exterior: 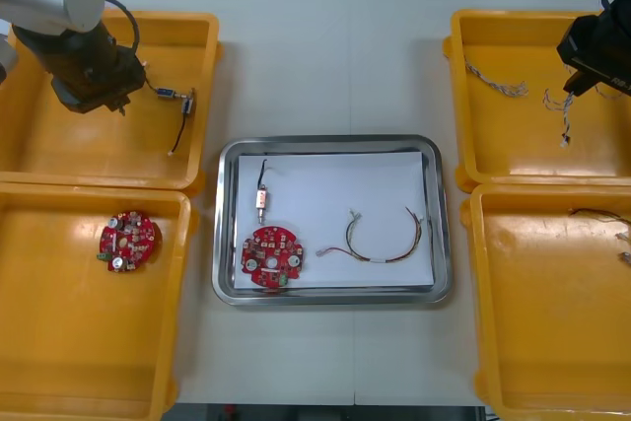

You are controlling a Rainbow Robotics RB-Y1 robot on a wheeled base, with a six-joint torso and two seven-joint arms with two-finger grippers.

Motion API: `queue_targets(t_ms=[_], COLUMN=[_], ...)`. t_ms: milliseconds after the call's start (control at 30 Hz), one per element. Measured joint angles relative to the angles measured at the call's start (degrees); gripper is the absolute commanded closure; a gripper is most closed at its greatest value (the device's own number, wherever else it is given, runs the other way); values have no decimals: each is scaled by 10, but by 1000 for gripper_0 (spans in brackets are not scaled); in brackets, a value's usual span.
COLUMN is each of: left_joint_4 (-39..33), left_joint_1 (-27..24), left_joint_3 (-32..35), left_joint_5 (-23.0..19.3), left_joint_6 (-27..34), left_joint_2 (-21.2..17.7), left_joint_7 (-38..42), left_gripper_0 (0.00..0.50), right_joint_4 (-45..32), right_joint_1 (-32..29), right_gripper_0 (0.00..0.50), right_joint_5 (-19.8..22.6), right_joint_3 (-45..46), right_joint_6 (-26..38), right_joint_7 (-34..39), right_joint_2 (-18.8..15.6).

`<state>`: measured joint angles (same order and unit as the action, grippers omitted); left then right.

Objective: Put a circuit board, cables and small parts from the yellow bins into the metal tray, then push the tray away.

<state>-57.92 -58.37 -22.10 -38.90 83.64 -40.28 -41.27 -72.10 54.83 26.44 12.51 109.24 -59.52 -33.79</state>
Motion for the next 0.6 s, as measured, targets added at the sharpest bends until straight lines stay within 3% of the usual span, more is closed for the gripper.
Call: queue_targets(t_ms=[333,600], left_joint_4=[-151,-291], left_joint_1=[9,41], left_joint_3=[43,56], left_joint_5=[-5,-34], left_joint_6=[126,198], left_joint_2=[-4,-4], left_joint_7=[-1,-1], left_gripper_0=[500,500], right_joint_4=[-178,-298], right_joint_1=[-73,-129], right_gripper_0=[500,500], right_joint_5=[20,89], right_joint_3=[0,0], right_joint_6=[3,4], right_joint_7=[0,0], right_joint_2=[0,0])
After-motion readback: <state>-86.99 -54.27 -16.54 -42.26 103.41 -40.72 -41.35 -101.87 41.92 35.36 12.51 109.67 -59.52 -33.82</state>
